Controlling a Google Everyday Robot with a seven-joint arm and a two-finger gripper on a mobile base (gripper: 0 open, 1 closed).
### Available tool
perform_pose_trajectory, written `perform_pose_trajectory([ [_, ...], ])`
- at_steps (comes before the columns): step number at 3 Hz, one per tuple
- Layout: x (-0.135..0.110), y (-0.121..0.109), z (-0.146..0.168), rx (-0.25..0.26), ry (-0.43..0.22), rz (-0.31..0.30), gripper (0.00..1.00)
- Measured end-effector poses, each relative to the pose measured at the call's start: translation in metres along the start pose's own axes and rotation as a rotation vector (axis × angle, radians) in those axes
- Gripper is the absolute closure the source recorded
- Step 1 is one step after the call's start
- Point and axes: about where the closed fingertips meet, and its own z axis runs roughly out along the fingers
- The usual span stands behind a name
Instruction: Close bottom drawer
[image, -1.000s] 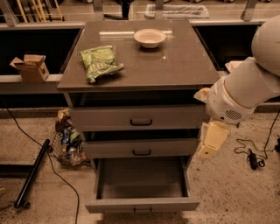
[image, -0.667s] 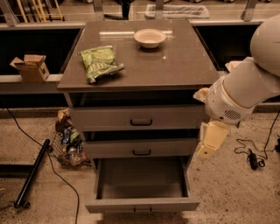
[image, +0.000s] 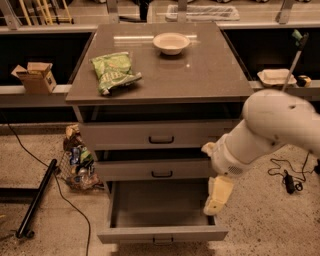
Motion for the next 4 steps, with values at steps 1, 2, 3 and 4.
perform_pose_trajectory([
  [1,0.010,0.009,0.073,-0.075,-0.056,0.008,0.00],
  [2,0.014,0.010,0.144,-0.125,-0.134,0.033,0.00],
  [3,0.014,0.010,0.144,-0.125,-0.134,0.033,0.00],
  [4,0.032,-0.001,0.186,-0.130,-0.109,0.015,0.00],
])
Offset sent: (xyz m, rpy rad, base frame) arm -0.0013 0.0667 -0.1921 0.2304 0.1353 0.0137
